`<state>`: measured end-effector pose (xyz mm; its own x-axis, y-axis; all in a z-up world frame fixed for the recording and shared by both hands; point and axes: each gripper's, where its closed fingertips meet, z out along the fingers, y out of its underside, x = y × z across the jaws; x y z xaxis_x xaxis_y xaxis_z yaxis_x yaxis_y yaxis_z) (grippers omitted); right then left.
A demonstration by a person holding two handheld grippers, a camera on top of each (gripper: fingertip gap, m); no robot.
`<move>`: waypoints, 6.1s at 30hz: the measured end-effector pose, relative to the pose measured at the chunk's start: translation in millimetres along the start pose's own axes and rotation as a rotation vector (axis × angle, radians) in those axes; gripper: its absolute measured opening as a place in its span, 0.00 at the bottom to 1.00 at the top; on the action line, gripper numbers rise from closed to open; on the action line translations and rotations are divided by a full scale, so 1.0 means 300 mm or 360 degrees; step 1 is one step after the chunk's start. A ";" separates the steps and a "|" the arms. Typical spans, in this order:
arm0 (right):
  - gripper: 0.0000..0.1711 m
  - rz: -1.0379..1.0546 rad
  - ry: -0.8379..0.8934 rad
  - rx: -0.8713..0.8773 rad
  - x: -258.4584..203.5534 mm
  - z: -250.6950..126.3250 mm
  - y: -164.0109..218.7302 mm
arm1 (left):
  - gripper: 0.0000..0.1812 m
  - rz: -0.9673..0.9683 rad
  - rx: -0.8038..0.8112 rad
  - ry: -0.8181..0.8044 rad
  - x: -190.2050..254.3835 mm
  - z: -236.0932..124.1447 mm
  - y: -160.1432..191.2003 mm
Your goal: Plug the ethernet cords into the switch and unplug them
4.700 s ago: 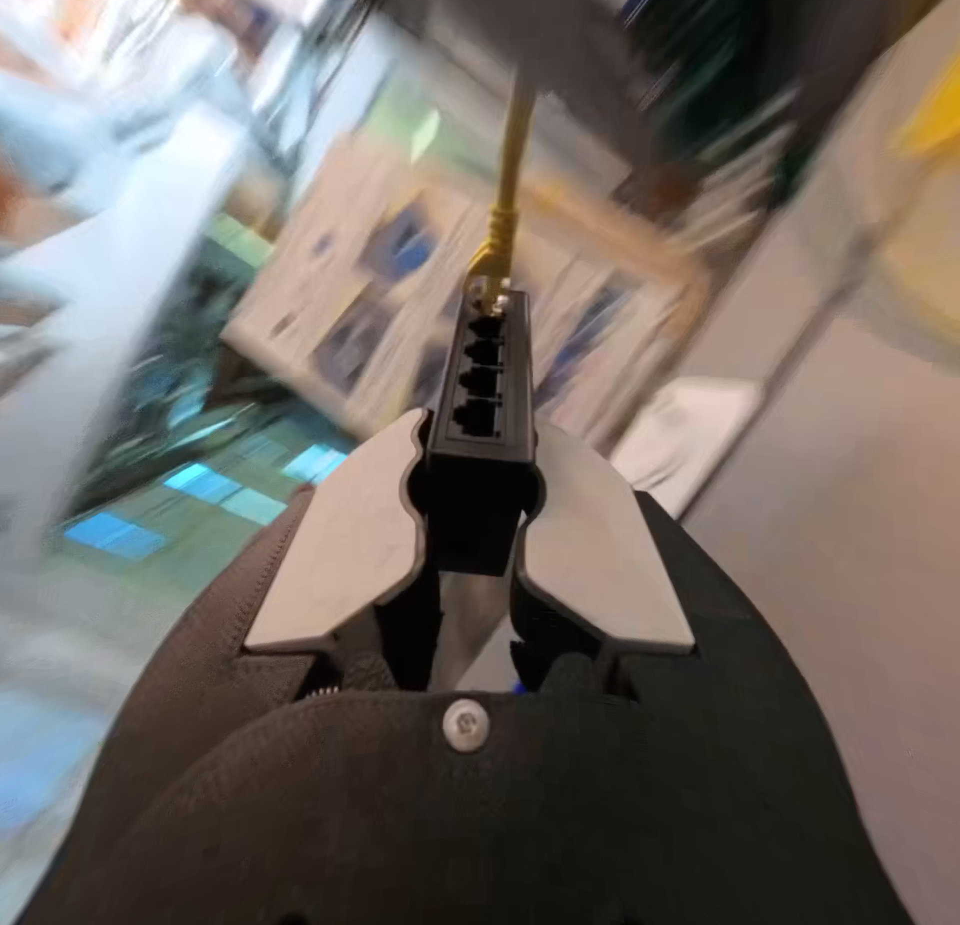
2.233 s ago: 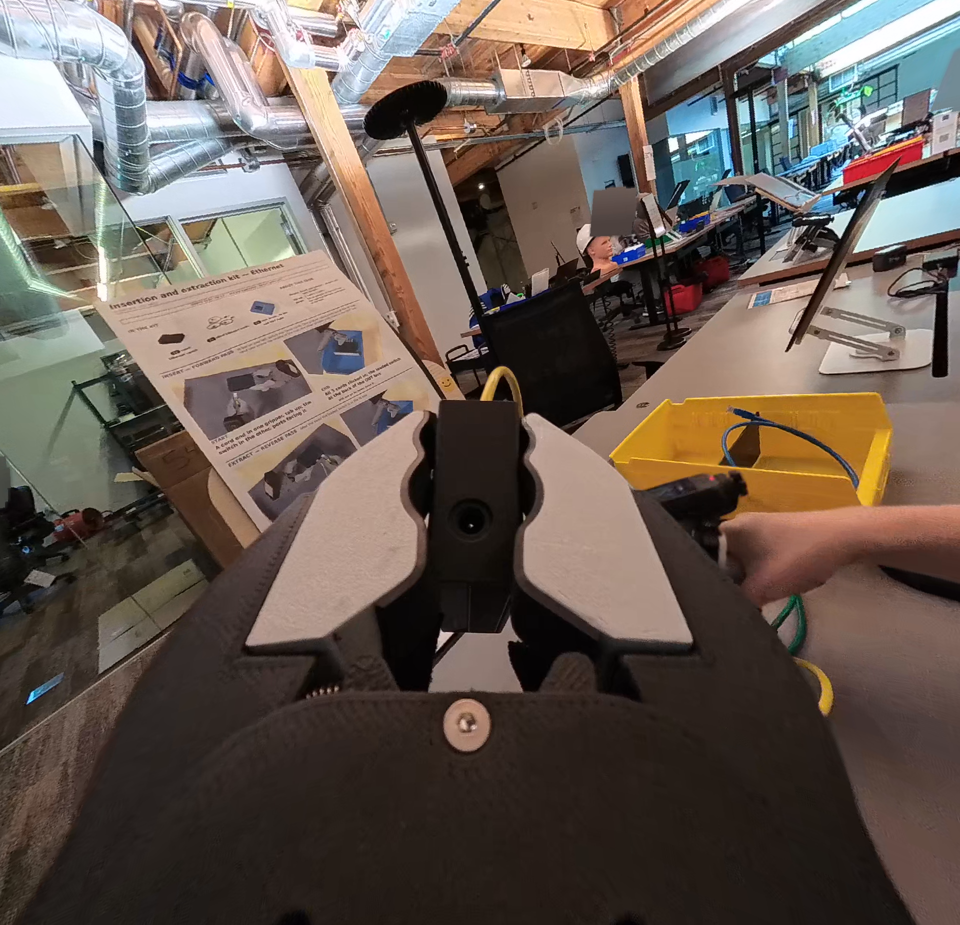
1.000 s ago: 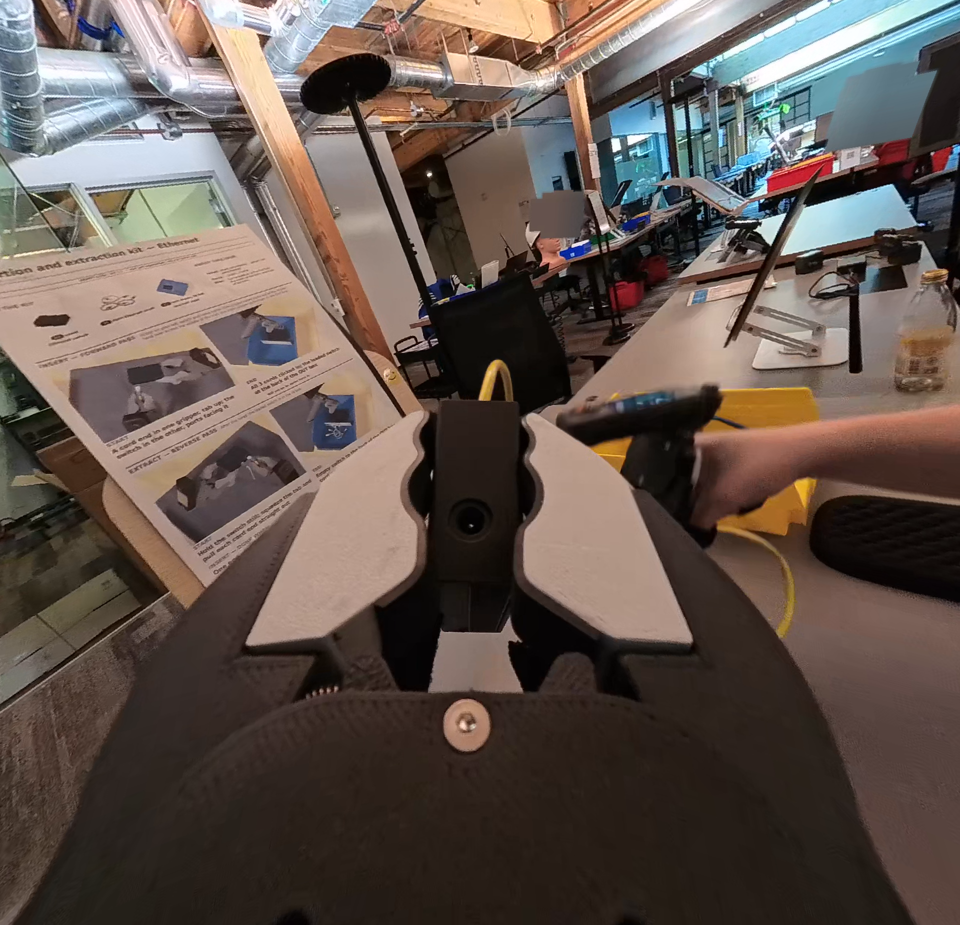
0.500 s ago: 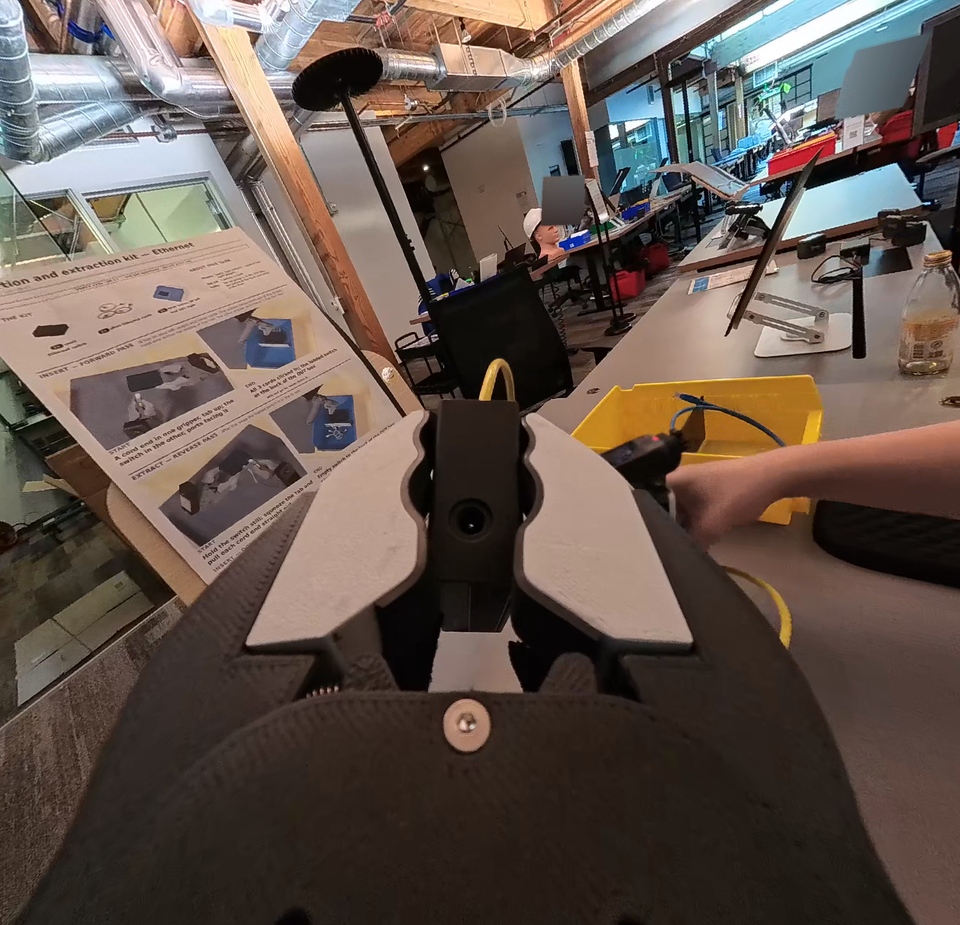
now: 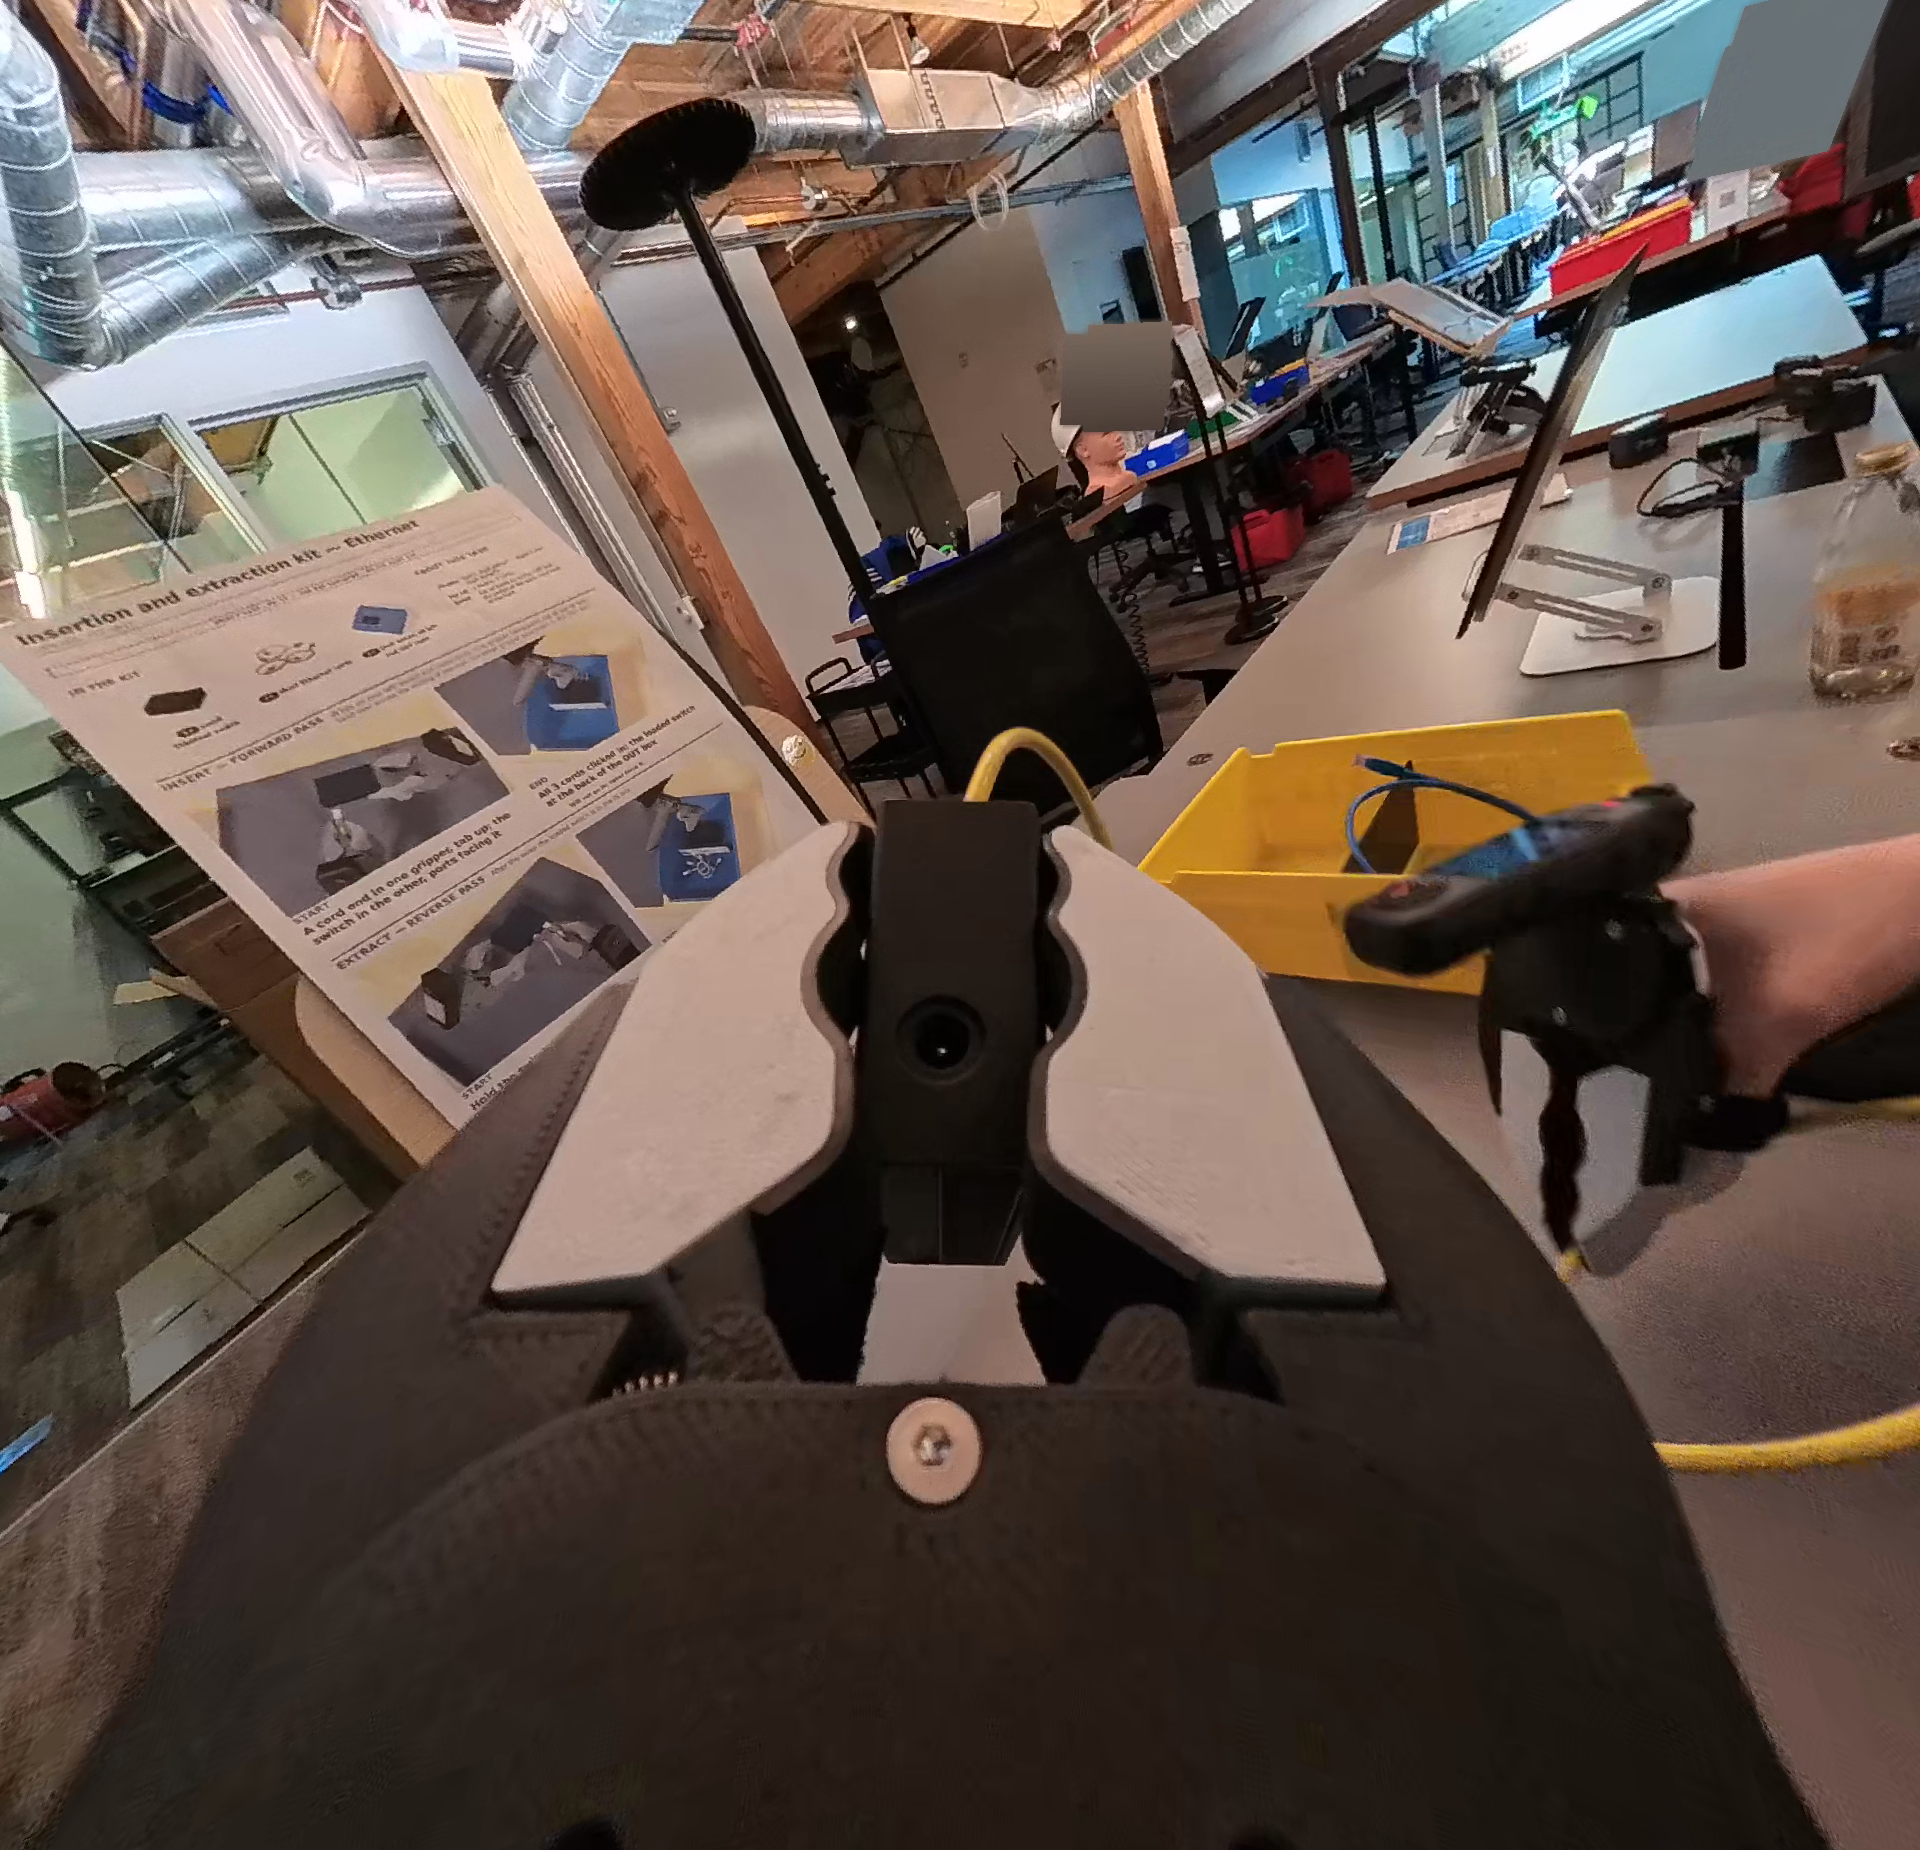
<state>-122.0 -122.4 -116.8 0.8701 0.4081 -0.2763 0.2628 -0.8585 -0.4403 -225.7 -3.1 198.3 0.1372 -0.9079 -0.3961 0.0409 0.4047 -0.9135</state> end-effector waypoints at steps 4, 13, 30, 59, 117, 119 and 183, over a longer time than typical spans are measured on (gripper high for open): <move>0.31 -0.0292 0.0274 0.0153 0.118 -0.009 -0.018 | 0.16 0.0031 -0.0057 0.0002 0.007 -0.009 0.012; 0.27 -0.1179 0.0395 -0.0746 0.362 0.004 0.068 | 0.16 0.0057 -0.0041 0.0034 0.030 -0.031 -0.012; 0.11 -0.0669 -0.0129 -0.0003 0.251 0.067 -0.153 | 0.16 0.0134 0.0028 -0.0069 0.010 -0.130 -0.076; 0.10 -0.0116 -0.0154 0.1702 0.000 -1.475 -0.355 | 0.16 0.0095 0.0000 -0.0201 -0.055 -0.164 -0.059; 0.11 0.0066 0.0161 -0.0109 0.506 -0.413 0.508 | 0.16 0.0145 -0.0312 -0.0019 0.014 -0.005 0.085; 0.04 0.0051 0.0198 -0.0123 0.519 -0.420 0.492 | 0.16 0.0153 -0.0327 -0.0016 0.020 0.000 0.089; 0.18 -0.1263 0.0783 0.1795 -0.192 -0.543 -0.547 | 0.33 -0.0184 0.0065 0.0708 0.318 0.140 0.034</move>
<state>-147.5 -55.7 110.5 0.7678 0.3044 0.5638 0.4733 0.3237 -0.8193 -170.7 -80.9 155.0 -0.3086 -0.9023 -0.3011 0.0713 0.2937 -0.9532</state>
